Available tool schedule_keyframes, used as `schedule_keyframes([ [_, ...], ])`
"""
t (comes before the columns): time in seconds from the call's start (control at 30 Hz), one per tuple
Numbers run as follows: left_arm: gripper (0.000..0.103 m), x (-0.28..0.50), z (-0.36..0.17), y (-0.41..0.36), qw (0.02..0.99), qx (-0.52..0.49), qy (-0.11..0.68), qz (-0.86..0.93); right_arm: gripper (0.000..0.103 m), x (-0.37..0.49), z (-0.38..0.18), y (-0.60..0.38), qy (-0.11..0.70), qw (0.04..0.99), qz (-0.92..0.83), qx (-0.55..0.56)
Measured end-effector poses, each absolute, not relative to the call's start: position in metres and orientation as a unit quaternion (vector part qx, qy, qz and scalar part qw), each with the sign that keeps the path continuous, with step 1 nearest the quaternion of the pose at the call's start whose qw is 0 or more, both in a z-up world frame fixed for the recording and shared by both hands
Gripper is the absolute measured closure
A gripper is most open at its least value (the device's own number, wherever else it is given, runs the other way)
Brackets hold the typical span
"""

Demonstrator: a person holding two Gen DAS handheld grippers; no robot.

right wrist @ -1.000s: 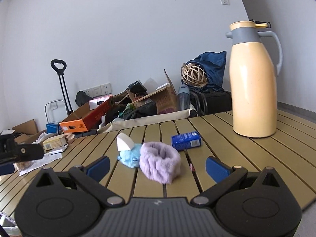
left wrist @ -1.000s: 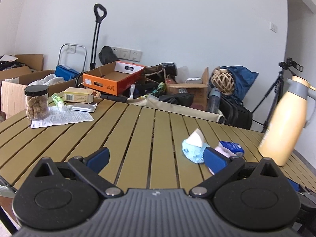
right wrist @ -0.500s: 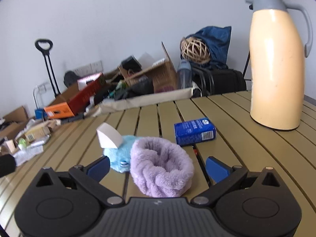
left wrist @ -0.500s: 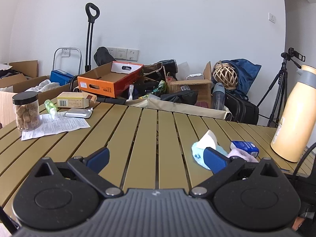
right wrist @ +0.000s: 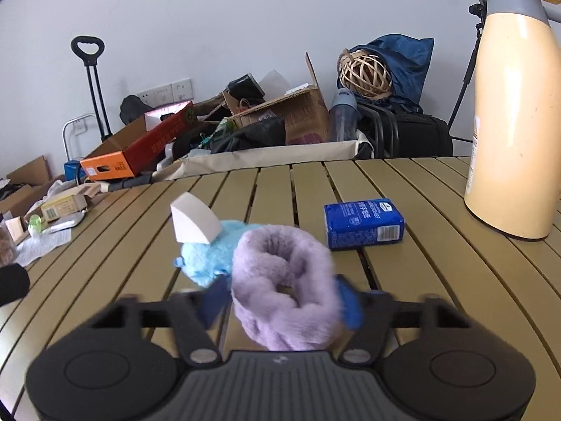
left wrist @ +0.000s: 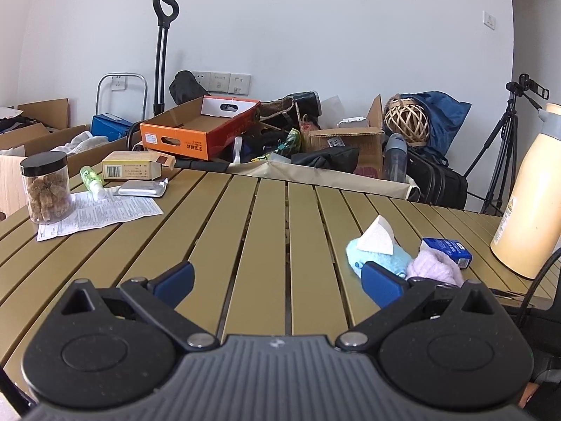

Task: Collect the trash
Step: 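Close the right tool on the lavender fuzzy headband, then lift the lavender headband off the table with the right tool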

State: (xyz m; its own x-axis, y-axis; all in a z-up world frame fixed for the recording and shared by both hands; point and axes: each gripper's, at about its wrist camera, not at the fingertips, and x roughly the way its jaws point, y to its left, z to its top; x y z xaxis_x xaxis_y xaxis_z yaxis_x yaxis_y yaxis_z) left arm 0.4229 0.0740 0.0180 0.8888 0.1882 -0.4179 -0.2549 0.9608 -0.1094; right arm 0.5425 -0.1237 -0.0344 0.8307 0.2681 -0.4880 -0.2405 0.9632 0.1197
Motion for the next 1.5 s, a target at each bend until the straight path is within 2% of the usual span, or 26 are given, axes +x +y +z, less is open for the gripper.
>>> schedule_keyframes([
  [0.07,0.000,0.422,0.018,0.074,0.969,-0.079,0.206,0.113,0.072,0.540,-0.033,-0.127,0.260,0.956,0.136,0.028],
  [0.27,0.000,0.420,0.018,0.078,0.968,-0.081,0.206,0.117,0.080,0.531,-0.031,-0.139,0.251,0.957,0.138,0.051],
  [1.0,0.000,0.432,0.024,0.039,0.971,-0.089,0.210,0.075,0.082,0.408,0.003,-0.237,0.156,0.980,0.079,0.091],
  [1.2,0.000,0.436,0.014,0.014,0.970,-0.076,0.211,0.089,0.082,0.408,0.008,-0.279,0.142,0.981,0.062,0.120],
  [1.5,0.000,0.498,0.024,-0.019,0.971,-0.001,0.223,0.085,0.082,0.417,-0.001,-0.319,0.148,0.978,0.042,0.140],
])
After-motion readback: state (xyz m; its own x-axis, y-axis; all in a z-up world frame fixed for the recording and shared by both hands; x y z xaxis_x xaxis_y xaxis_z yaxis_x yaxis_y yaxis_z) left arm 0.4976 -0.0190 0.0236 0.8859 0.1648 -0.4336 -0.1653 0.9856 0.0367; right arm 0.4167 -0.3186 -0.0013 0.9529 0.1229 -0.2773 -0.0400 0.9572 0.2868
